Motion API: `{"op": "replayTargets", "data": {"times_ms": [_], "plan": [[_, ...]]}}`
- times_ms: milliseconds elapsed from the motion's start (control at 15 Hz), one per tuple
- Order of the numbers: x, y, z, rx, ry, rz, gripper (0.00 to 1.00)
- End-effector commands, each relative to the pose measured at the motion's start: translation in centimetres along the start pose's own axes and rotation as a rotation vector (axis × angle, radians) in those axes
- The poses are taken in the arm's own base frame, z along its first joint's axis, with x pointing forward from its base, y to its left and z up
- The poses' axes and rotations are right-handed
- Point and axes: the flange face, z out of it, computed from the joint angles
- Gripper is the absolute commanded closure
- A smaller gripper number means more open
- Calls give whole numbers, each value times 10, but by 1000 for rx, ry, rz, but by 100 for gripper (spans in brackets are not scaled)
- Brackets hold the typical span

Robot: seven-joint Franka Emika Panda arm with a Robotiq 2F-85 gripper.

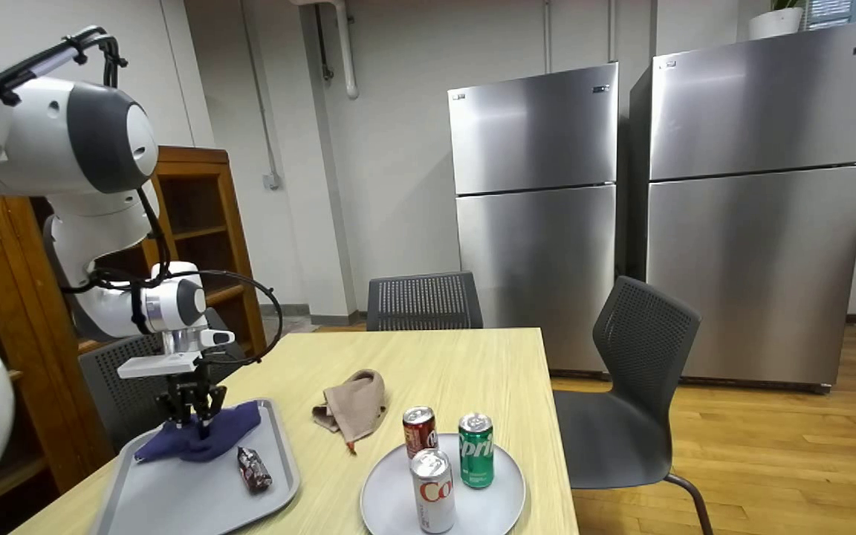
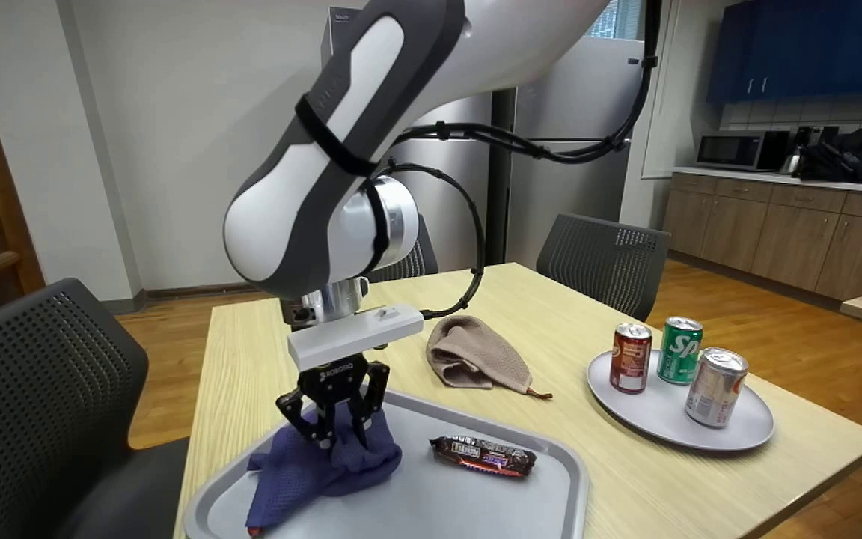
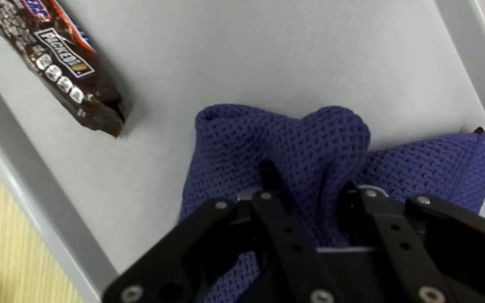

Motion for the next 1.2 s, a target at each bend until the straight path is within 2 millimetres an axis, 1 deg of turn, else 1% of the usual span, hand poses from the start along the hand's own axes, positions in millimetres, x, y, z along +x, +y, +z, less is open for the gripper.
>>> {"op": "replayTargets", "data": {"times_ms": [0,133,400,667,867,1133], "plan": [[2,2,-8,3,-14,9,98],[0,3,-12,6,-9,9,100],[-6,6,-30,15,16,3,98],[-11,16,-58,26,55,13,98],[-14,31,-81,37,88,38,98],[-16,61,-110,56,135,95,98]]}}
